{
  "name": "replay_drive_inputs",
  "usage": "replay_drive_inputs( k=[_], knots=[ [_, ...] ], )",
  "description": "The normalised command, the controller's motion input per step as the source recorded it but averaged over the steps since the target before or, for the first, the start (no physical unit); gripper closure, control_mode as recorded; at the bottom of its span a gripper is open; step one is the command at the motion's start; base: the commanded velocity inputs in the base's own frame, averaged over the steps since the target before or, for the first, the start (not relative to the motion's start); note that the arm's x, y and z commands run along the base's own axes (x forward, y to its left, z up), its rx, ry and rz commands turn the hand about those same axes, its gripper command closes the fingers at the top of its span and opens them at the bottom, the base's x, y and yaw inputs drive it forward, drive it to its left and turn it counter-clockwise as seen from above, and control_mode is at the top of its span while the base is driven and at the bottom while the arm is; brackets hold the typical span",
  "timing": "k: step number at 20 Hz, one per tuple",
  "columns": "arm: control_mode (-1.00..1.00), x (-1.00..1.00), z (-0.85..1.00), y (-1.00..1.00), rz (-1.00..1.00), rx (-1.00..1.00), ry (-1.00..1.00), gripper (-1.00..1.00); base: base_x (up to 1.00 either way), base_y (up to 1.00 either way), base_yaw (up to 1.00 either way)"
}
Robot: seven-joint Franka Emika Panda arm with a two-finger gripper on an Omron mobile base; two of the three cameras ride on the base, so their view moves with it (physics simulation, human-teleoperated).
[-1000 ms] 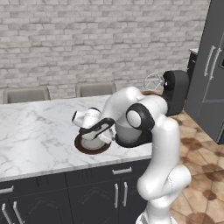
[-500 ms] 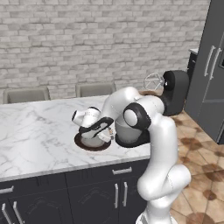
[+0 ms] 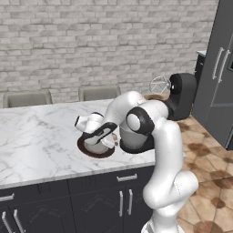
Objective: Add butter and sugar cubes to the stand mixer bowl and then turn on the stand mixer to begin making frosting.
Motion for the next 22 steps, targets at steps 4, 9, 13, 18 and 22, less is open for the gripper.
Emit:
replay_drive_inputs(
  k=[4,9,13,18,22],
  knots=[
    [-1.0,0.19,-0.1,0.09,0.0,0.0,0.0,-1.0,0.0,0.0,0.0],
    [-1.0,0.2,-0.15,0.1,0.0,0.0,0.0,-1.0,0.0,0.0,0.0],
    [-1.0,0.11,-0.21,0.07,0.0,0.0,0.0,1.0,0.0,0.0,0.0],
    [-1.0,0.11,-0.21,0.01,0.0,0.0,0.0,1.0,0.0,0.0,0.0],
    [-1.0,0.01,-0.17,0.0,0.0,0.0,0.0,1.0,0.0,0.0,0.0]
  ],
)
